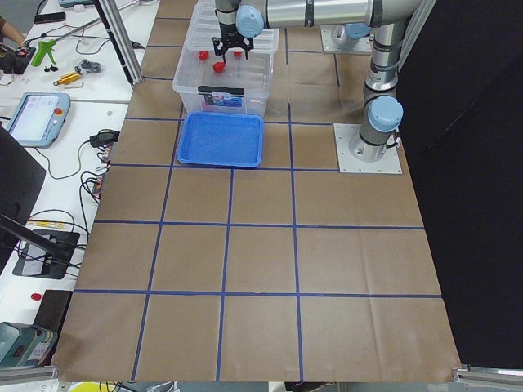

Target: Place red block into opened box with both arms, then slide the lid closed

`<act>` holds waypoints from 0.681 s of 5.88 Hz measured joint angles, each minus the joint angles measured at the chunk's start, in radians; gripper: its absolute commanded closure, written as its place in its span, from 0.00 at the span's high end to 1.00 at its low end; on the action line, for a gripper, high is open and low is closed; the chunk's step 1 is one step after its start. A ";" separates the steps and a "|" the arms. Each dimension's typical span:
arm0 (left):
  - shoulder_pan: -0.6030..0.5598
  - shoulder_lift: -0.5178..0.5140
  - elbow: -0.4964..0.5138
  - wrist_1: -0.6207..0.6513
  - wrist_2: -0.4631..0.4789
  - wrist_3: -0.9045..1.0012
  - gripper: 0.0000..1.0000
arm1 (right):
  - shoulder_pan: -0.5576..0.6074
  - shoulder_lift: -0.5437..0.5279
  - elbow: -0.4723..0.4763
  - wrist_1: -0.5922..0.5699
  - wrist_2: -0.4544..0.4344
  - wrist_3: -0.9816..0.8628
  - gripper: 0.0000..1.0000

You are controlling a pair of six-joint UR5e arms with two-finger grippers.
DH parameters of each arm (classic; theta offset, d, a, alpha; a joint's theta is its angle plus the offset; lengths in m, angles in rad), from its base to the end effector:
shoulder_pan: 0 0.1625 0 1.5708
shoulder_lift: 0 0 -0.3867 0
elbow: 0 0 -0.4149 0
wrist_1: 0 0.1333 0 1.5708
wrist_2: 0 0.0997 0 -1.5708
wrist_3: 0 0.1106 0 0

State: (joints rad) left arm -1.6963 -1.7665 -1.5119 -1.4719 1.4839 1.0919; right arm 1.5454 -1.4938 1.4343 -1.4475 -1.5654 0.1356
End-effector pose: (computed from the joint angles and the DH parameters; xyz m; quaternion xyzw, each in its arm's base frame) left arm -0.2146 -0.5592 0.3714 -0.5705 -0.8199 0.0034 0.0473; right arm 0.1202 -0.5396 0.4560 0.0805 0.9962 0.0320 0.0009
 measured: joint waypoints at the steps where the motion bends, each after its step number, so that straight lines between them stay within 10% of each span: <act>1: 0.002 0.045 0.005 -0.018 -0.002 -0.229 0.96 | -0.057 0.000 0.000 -0.004 -0.014 -0.121 1.00; 4: 0.031 0.108 0.008 -0.044 0.085 -0.803 0.98 | -0.430 0.043 0.033 -0.044 -0.045 -0.575 1.00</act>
State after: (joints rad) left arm -1.6651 -1.6586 -1.5041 -1.5161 1.5691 0.2894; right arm 1.1155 -1.4509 1.4668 -1.4915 -1.6104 -0.4392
